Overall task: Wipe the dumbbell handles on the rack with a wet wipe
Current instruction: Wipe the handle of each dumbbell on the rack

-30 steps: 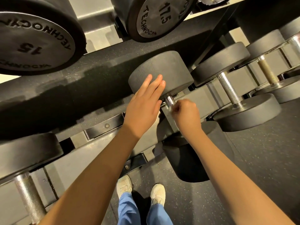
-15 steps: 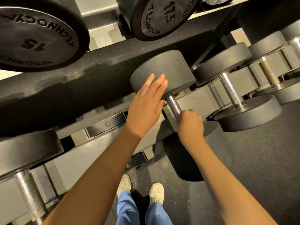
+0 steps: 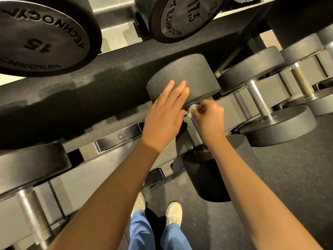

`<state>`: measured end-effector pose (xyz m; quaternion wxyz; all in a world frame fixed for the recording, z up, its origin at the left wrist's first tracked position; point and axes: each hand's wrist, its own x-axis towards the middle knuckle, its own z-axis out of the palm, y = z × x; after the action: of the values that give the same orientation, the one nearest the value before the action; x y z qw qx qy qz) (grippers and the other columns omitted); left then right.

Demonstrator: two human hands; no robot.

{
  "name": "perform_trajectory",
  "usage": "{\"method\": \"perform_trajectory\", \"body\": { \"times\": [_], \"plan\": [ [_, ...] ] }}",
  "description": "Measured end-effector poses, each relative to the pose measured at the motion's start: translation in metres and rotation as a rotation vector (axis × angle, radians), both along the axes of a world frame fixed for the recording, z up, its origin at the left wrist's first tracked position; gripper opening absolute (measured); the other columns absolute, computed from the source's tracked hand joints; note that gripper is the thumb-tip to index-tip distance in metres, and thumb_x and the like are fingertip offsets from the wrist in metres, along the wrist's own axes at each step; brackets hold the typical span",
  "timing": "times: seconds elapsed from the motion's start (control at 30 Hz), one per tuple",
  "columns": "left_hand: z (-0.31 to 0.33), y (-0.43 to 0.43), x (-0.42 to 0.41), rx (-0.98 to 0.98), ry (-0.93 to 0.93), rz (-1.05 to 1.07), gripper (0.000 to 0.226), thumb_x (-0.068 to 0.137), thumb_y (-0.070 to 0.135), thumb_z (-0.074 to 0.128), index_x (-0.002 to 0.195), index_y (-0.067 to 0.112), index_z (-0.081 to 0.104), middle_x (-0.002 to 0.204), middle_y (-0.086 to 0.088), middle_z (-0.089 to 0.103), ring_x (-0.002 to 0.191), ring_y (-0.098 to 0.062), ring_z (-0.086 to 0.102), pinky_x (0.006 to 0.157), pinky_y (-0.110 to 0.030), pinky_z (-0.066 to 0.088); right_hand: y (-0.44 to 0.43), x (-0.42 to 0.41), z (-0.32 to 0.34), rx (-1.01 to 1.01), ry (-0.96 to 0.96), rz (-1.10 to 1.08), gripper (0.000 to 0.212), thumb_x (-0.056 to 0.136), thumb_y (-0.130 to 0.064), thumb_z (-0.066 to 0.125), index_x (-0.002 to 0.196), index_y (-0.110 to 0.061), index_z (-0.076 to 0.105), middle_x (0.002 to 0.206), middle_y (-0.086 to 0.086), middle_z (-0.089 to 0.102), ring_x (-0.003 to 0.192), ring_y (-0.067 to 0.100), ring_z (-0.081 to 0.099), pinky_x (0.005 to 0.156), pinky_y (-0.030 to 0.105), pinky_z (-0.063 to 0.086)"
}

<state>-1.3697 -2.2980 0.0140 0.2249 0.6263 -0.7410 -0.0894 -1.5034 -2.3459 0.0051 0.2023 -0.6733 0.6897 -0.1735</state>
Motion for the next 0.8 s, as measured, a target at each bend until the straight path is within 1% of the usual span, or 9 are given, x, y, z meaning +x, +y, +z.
{"method": "perform_trajectory", "body": {
  "times": [0.07,0.17,0.23,0.33,0.47,0.53,0.63,0.7,0.8],
  "plan": [
    [0.000,0.000,0.000,0.001,0.002,0.003,0.054,0.096,0.019,0.050,0.147,0.016,0.033,0.157,0.002,0.026,0.147,-0.019,0.014,0.104,-0.038,0.044,-0.001,-0.008,0.004,0.117,0.018,-0.012,0.007,0.087,-0.011,0.064,0.080,-0.010,0.062,0.086,0.008,0.059,0.071,0.016,0.052,0.068,0.024,0.048],
    [0.000,-0.001,-0.001,0.000,0.010,0.005,0.054,0.096,0.018,0.050,0.147,0.015,0.034,0.156,0.001,0.027,0.147,-0.020,0.015,0.104,-0.040,0.045,0.007,-0.027,0.013,0.526,0.305,0.039,0.002,0.088,-0.011,0.062,0.086,-0.013,0.063,0.086,0.004,0.057,0.067,0.013,0.053,0.066,0.026,0.047],
    [0.000,0.000,-0.002,-0.003,0.007,0.003,0.053,0.096,0.018,0.050,0.146,0.015,0.034,0.156,0.001,0.028,0.146,-0.021,0.016,0.104,-0.042,0.044,0.010,-0.033,0.016,0.613,0.358,0.056,0.007,0.086,-0.007,0.063,0.092,-0.005,0.065,0.089,0.006,0.060,0.074,0.017,0.057,0.068,0.029,0.050],
    [0.001,0.000,-0.002,0.005,-0.001,0.004,0.053,0.096,0.017,0.050,0.147,0.014,0.034,0.156,0.000,0.027,0.147,-0.021,0.015,0.106,-0.042,0.043,0.004,-0.025,0.016,0.520,0.190,-0.003,0.007,0.080,-0.003,0.068,0.085,-0.007,0.065,0.085,0.006,0.063,0.069,0.015,0.058,0.060,0.027,0.051],
    [0.000,0.000,-0.003,-0.010,0.014,0.011,0.053,0.095,0.017,0.050,0.146,0.014,0.035,0.155,0.000,0.029,0.146,-0.021,0.017,0.107,-0.040,0.041,-0.004,-0.009,0.017,0.180,-0.104,-0.047,0.002,0.086,-0.007,0.065,0.085,-0.005,0.065,0.095,0.012,0.063,0.082,0.017,0.055,0.073,0.028,0.049],
    [0.001,0.000,-0.003,-0.019,0.014,0.009,0.053,0.095,0.017,0.050,0.146,0.013,0.036,0.155,-0.001,0.030,0.146,-0.022,0.018,0.106,-0.039,0.040,-0.009,-0.013,0.021,0.234,-0.065,-0.038,0.002,0.086,-0.006,0.065,0.085,-0.005,0.066,0.096,0.011,0.064,0.086,0.019,0.059,0.074,0.025,0.048],
    [0.001,0.000,-0.003,-0.015,0.020,0.011,0.053,0.095,0.016,0.051,0.146,0.012,0.036,0.155,-0.001,0.030,0.146,-0.022,0.018,0.106,-0.042,0.041,-0.009,-0.023,0.028,0.548,0.165,0.010,0.008,0.080,-0.008,0.071,0.083,-0.013,0.065,0.086,-0.001,0.059,0.085,0.015,0.058,0.081,0.024,0.051],
    [0.000,-0.001,-0.003,-0.012,0.017,0.012,0.053,0.095,0.016,0.050,0.146,0.012,0.036,0.155,-0.002,0.031,0.146,-0.023,0.018,0.106,-0.044,0.042,-0.008,-0.024,0.024,0.477,0.106,0.017,0.009,0.080,-0.006,0.071,0.085,-0.012,0.067,0.086,-0.001,0.058,0.085,0.014,0.058,0.080,0.025,0.051],
    [-0.001,-0.001,-0.004,-0.015,0.005,0.010,0.053,0.094,0.016,0.051,0.145,0.011,0.037,0.154,-0.003,0.032,0.145,-0.024,0.019,0.106,-0.044,0.042,-0.013,-0.018,0.015,0.230,-0.145,-0.047,0.009,0.087,-0.003,0.063,0.084,-0.011,0.067,0.092,0.005,0.062,0.086,0.016,0.059,0.075,0.025,0.051]
  ]
}}
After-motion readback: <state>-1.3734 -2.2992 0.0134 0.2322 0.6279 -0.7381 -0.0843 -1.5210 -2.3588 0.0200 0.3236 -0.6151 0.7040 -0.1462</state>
